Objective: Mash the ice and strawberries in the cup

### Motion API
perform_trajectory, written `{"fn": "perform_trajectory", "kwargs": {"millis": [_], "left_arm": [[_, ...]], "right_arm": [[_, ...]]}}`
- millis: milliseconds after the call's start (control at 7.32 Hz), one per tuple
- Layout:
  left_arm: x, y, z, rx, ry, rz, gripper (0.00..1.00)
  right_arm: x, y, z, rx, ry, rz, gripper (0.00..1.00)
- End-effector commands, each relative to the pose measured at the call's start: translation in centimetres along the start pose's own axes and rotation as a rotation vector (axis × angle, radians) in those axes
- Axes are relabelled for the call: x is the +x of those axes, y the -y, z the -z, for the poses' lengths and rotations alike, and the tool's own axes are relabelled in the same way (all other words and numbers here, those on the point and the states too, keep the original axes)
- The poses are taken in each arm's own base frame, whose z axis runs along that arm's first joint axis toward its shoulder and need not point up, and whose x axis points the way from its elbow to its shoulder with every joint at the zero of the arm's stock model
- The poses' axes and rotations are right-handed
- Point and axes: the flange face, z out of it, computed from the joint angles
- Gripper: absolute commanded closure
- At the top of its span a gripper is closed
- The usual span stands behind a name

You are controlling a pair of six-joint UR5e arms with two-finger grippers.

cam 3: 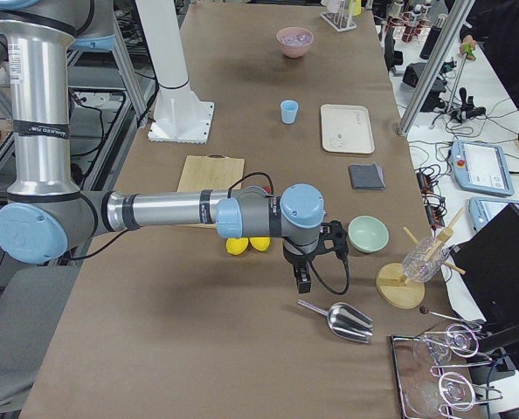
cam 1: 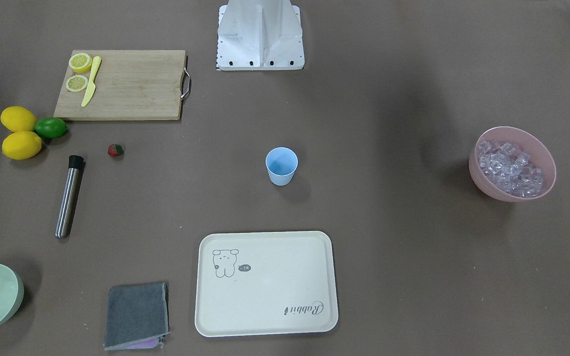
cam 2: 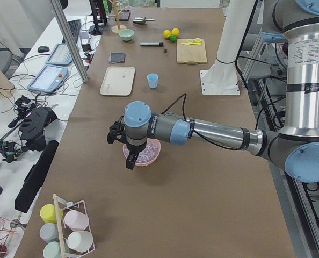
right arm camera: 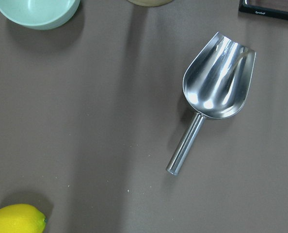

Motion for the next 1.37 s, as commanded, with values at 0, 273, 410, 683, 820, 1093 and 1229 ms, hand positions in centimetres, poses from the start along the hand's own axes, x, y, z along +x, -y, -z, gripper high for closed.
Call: {"fn": "perform_trajectory", "kwargs": {"millis": [0, 273, 410, 683, 820, 1093, 1229], "left_arm": [[-0.5, -0.9, 0.0, -0.003, 0.009, 0.012, 0.02], [-0.4, -1.0, 0.0, -0.001, 0.009, 0.007, 0.02], [-0.6, -1.5, -0.3, -0.008, 0.009, 0.013, 0.02], [-0.4, -1.6, -0.3, -0.008, 0.002, 0.011, 0.02], [-0.4, -1.6, -0.3, -0.008, -0.001, 0.012, 0.02], [-0.5, -2.3, -0.5, -0.015, -0.003, 0.018, 0.02], [-0.3, -2.3, -0.2, -0.01, -0.003, 0.015, 0.02]], "right_arm": [[-0.2, 0.2, -0.3, -0.005, 0.003, 0.006, 0.0], [-0.3, 0.1, -0.2, -0.002, 0.005, 0.008, 0.0], [-0.2, -0.1, -0.4, -0.006, 0.01, 0.004, 0.0], [-0.3, -0.5, -0.4, -0.005, 0.018, 0.002, 0.0], [-0.4, -0.5, -0.4, -0.004, 0.024, 0.002, 0.0], [-0.9, -0.4, -0.1, 0.005, 0.049, 0.007, 0.0], [-0.9, -0.4, 0.0, 0.006, 0.049, 0.008, 0.0]]}}
